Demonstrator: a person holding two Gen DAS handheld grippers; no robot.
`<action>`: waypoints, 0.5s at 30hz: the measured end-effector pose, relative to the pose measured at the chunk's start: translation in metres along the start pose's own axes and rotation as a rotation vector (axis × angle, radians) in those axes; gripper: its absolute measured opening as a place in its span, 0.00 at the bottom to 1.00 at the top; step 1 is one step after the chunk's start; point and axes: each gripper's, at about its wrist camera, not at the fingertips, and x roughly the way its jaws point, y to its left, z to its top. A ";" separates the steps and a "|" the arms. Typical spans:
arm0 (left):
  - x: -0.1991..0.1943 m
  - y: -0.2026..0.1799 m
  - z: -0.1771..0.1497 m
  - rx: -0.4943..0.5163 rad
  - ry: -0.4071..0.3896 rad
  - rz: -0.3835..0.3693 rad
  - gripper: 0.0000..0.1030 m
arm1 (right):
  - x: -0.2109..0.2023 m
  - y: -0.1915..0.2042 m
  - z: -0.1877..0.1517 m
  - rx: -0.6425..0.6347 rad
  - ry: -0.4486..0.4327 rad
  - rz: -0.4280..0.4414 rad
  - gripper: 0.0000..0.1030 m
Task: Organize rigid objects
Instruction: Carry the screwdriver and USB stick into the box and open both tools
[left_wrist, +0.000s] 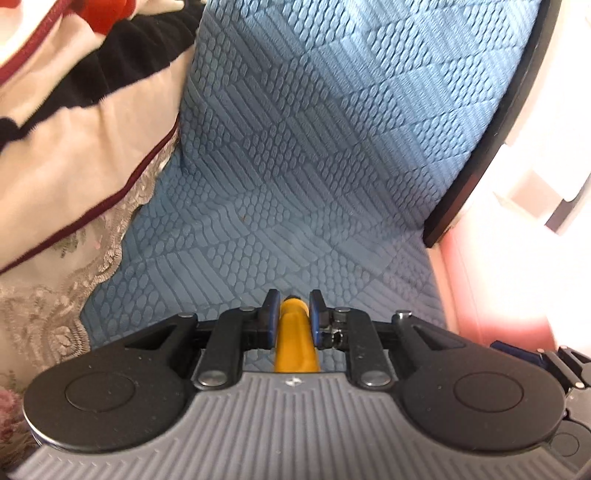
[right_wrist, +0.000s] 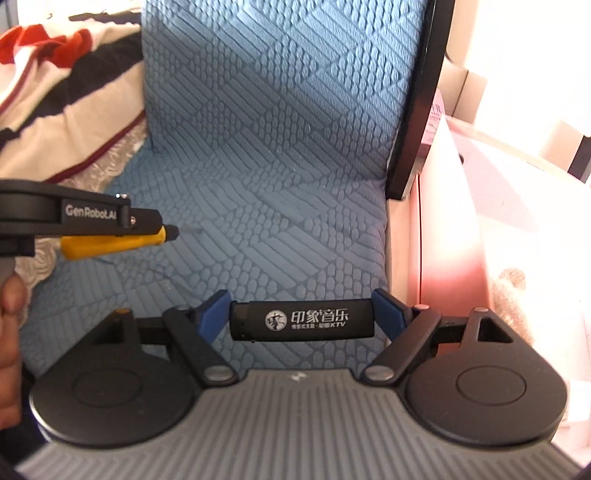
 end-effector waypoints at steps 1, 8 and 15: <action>-0.004 0.001 0.001 -0.005 -0.008 -0.009 0.19 | -0.003 0.001 0.001 -0.012 -0.009 -0.005 0.82; -0.026 -0.006 0.006 0.007 -0.041 -0.017 0.19 | -0.022 -0.002 0.009 -0.012 -0.036 0.014 0.82; -0.046 -0.016 0.013 0.006 -0.067 -0.047 0.19 | -0.043 -0.014 0.024 0.020 -0.070 0.043 0.82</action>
